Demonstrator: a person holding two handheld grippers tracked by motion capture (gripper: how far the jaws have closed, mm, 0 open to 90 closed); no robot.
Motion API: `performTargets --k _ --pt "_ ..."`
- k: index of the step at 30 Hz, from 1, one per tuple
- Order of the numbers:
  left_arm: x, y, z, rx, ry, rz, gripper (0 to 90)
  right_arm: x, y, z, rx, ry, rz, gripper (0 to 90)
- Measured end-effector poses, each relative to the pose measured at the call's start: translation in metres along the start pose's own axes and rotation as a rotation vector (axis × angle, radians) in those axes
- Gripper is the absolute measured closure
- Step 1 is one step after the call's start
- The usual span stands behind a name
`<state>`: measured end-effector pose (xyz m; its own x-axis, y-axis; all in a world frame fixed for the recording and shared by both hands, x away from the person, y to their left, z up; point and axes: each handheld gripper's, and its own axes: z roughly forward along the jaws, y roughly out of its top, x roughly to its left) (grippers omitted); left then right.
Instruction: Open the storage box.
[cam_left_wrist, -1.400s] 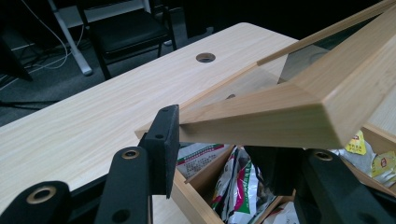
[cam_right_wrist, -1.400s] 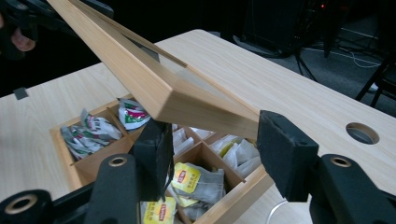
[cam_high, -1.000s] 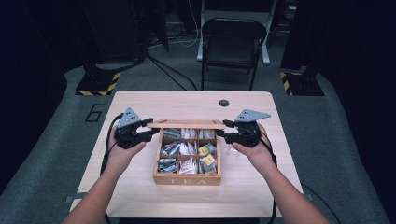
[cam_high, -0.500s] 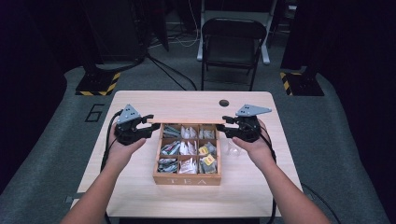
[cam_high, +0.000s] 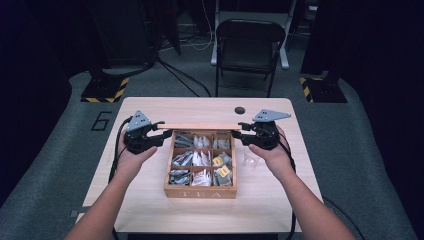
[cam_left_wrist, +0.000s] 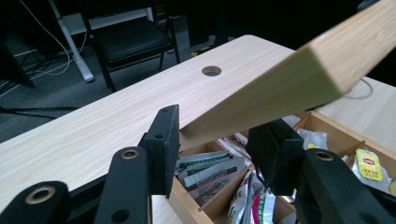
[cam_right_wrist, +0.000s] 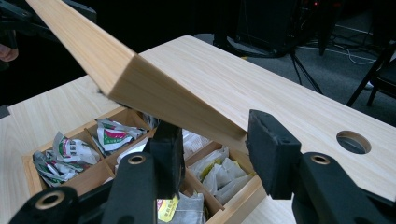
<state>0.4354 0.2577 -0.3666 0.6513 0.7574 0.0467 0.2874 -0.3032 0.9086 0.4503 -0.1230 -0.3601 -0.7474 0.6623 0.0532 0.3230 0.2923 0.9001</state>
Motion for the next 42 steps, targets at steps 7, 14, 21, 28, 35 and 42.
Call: performTargets --k 7,14,21,28,35,42 --pt "0.005 -0.001 0.009 0.012 0.015 0.002 55.3 -0.003 0.005 0.001 0.000 -0.002 -0.003 56.4" --pt "0.009 -0.003 0.014 0.025 0.027 0.006 59.9 -0.004 0.008 0.002 0.004 -0.003 0.002 56.6" --pt "0.011 -0.002 0.016 0.013 0.028 -0.005 60.5 -0.007 0.011 0.003 0.006 -0.002 0.005 56.6" --pt "0.013 0.002 0.018 0.020 0.028 -0.011 60.6 -0.008 0.013 0.004 0.001 -0.006 0.004 56.3" --pt "0.016 0.006 0.020 0.019 0.026 -0.018 60.7 -0.012 0.013 0.008 -0.012 -0.018 -0.011 50.7" --pt "0.019 0.008 0.021 0.021 0.017 -0.022 60.9 -0.021 0.011 0.014 -0.001 -0.022 0.005 50.7"
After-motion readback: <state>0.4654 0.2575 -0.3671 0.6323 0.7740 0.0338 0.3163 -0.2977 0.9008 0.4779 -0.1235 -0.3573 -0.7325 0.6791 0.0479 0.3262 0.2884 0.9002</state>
